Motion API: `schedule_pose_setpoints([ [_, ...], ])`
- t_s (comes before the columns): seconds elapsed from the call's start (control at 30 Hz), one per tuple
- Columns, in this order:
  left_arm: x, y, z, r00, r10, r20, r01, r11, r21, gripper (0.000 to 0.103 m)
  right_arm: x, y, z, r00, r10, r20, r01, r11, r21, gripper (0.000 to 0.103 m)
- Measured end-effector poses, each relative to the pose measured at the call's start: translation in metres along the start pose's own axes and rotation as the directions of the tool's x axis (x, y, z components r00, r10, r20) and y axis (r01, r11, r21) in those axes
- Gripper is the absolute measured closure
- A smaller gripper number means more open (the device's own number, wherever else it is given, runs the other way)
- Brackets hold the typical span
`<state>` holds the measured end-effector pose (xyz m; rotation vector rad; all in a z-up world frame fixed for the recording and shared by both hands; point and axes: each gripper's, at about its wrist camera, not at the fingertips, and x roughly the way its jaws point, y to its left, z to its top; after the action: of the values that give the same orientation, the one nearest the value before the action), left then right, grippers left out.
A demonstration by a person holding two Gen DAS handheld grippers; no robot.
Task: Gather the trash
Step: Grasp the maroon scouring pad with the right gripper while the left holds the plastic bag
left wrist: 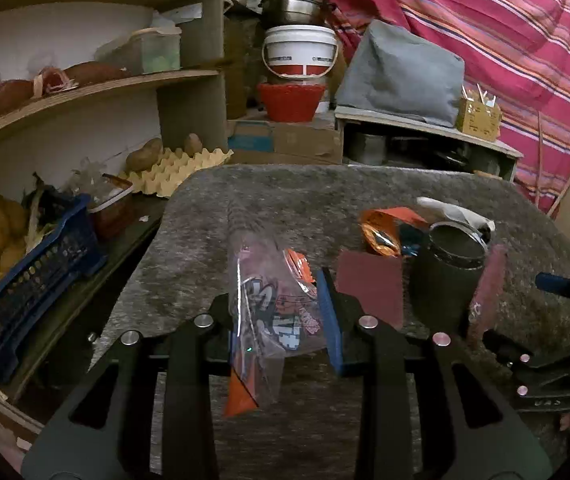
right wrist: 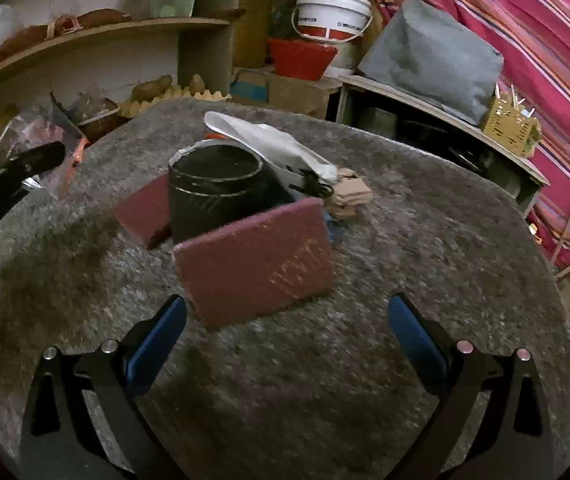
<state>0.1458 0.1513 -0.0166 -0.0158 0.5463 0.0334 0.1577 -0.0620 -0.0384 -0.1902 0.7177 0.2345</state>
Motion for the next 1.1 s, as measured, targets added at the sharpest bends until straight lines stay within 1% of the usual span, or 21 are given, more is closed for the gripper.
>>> schedule_pose_setpoints([
  [0.1, -0.001, 0.007, 0.001, 1.0, -0.003, 0.006, 0.003, 1.0, -0.023, 0.072, 0.007, 0.0, 0.005, 0.999, 0.039, -0.019, -0.039, 0.999, 0.019, 0.005],
  [0.23, 0.0, 0.011, -0.001, 1.0, 0.0, 0.0, 0.0, 1.0, -0.031, 0.072, 0.017, 0.0, 0.012, 0.998, 0.044, -0.035, -0.043, 0.999, 0.025, 0.005],
  [0.43, 0.002, 0.01, -0.001, 1.0, 0.003, -0.005, -0.003, 1.0, -0.02, 0.072, 0.025, -0.006, 0.018, 0.996, 0.082, -0.026, -0.08, 0.996, 0.043, 0.005],
  [0.47, 0.001, 0.009, 0.0, 1.0, 0.004, -0.005, -0.004, 1.0, -0.02, 0.072, 0.025, -0.006, 0.018, 0.996, 0.089, -0.024, -0.088, 0.995, 0.039, 0.007],
  [0.5, 0.001, 0.007, 0.0, 1.0, 0.003, -0.004, -0.003, 1.0, -0.02, 0.072, 0.025, -0.006, 0.018, 0.995, 0.098, -0.022, -0.097, 0.995, 0.036, 0.015],
  [0.53, 0.001, 0.005, 0.002, 1.0, 0.0, -0.004, -0.001, 1.0, -0.02, 0.072, 0.024, -0.006, 0.018, 0.993, 0.115, -0.023, -0.114, 0.993, 0.034, 0.019],
  [0.67, -0.003, -0.006, 0.005, 1.0, -0.009, 0.002, 0.009, 1.0, -0.013, 0.072, 0.015, -0.009, 0.014, 0.993, 0.114, -0.014, -0.113, 0.993, 0.013, 0.019],
  [0.77, -0.008, -0.018, 0.009, 1.0, -0.017, 0.011, 0.017, 1.0, -0.001, 0.072, 0.0, -0.023, 0.012, 0.996, 0.084, 0.016, -0.084, 0.996, 0.027, 0.02],
  [0.9, -0.017, -0.044, 0.015, 0.999, -0.044, 0.029, 0.044, 0.999, 0.017, 0.072, -0.025, -0.054, 0.007, 0.997, 0.037, 0.063, -0.043, 0.995, 0.088, 0.019],
  [1.1, -0.027, -0.092, 0.021, 0.995, -0.09, 0.041, 0.088, 0.995, 0.051, 0.072, -0.066, -0.117, -0.009, 0.99, -0.075, 0.118, 0.052, 0.981, 0.187, 0.019],
])
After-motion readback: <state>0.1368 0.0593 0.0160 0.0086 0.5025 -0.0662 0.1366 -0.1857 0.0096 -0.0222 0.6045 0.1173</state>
